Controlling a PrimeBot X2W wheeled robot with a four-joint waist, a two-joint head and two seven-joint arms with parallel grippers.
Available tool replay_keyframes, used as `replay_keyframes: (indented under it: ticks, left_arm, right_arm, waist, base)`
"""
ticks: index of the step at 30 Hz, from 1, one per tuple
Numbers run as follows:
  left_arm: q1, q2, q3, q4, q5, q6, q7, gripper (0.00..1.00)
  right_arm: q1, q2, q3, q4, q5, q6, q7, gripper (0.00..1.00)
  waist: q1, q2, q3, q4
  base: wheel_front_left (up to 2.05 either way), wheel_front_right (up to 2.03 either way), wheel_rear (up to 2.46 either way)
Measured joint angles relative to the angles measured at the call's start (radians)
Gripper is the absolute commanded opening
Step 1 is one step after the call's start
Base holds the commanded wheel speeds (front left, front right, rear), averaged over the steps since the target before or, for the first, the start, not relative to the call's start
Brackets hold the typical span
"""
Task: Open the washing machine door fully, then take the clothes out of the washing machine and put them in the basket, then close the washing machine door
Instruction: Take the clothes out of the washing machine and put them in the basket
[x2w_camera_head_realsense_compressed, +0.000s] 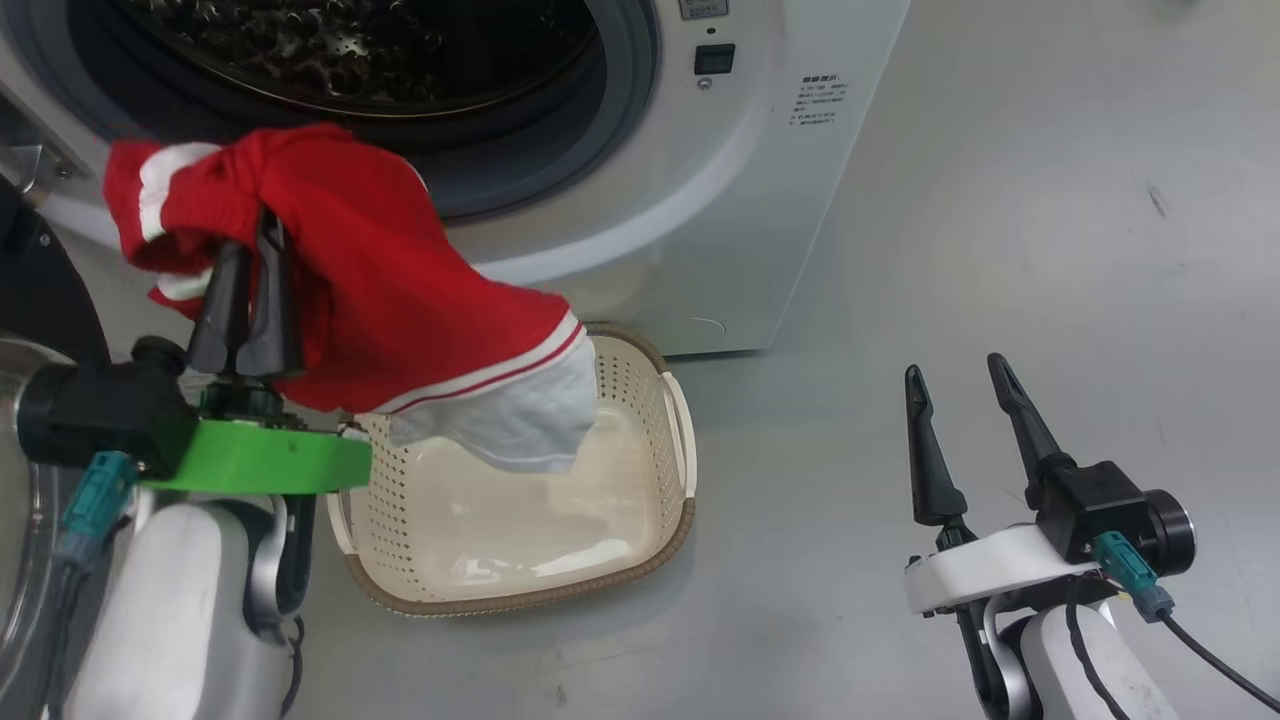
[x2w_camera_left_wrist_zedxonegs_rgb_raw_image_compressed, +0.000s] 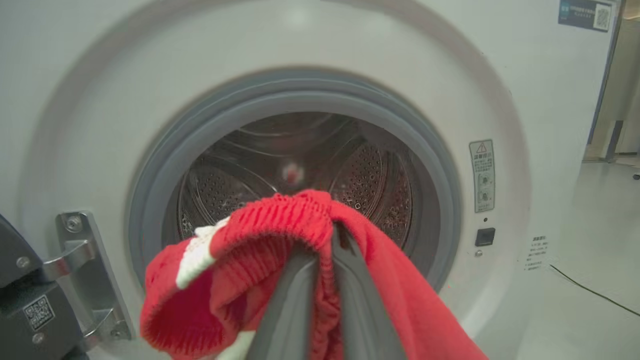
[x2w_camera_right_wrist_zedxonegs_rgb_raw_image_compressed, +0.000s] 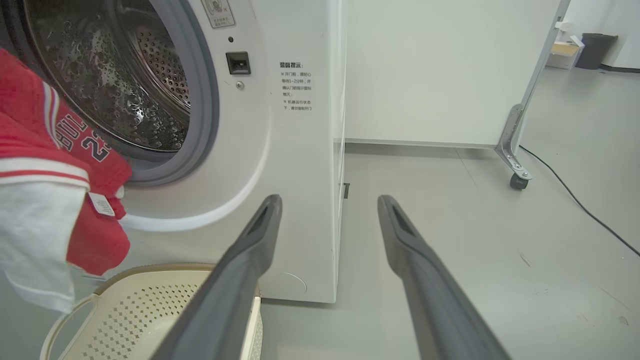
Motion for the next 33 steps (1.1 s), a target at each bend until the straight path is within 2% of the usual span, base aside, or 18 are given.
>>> replay_keyframes:
  ticks: [8,19,27,33]
  left_arm:
    - [0.117,-0.005,-0.066,0.051,-0.007,-0.016,0.055,0.00]
    - [0.123,0.016,-0.106,0.183,-0.003,-0.037,0.153,0.00]
    - [0.012,0.056,-0.099,0.310,0.007,-0.048,0.222,0.00]
    - [-0.083,0.066,-0.079,0.429,0.002,-0.051,0.286,0.00]
  right_arm:
    - [0.000,0.002,0.013,-0.022,-0.002,0.005,0.000,1.00]
    - [-0.025,0.012,0.047,-0.058,-0.012,0.008,0.000,1.00]
    - [-0.070,0.016,0.075,-0.077,-0.013,0.008,0.000,1.00]
    - [-0.103,0.020,0.087,-0.087,-0.011,0.008,0.000,1.00]
  waist:
    - [0.0000,0.0000,0.049,-0.019]
    - [0.0000,-0.0001,0.158,-0.063]
    - [0.0000,0.0000,0.256,-0.120]
    - [0.0000,0.0000,0.330,-0.165]
  base:
    - [0.00,0.00,0.00]
    - [0.00,0.00,0.00]
    - [0.00,0.00,0.00]
    - [0.00,0.00,0.00]
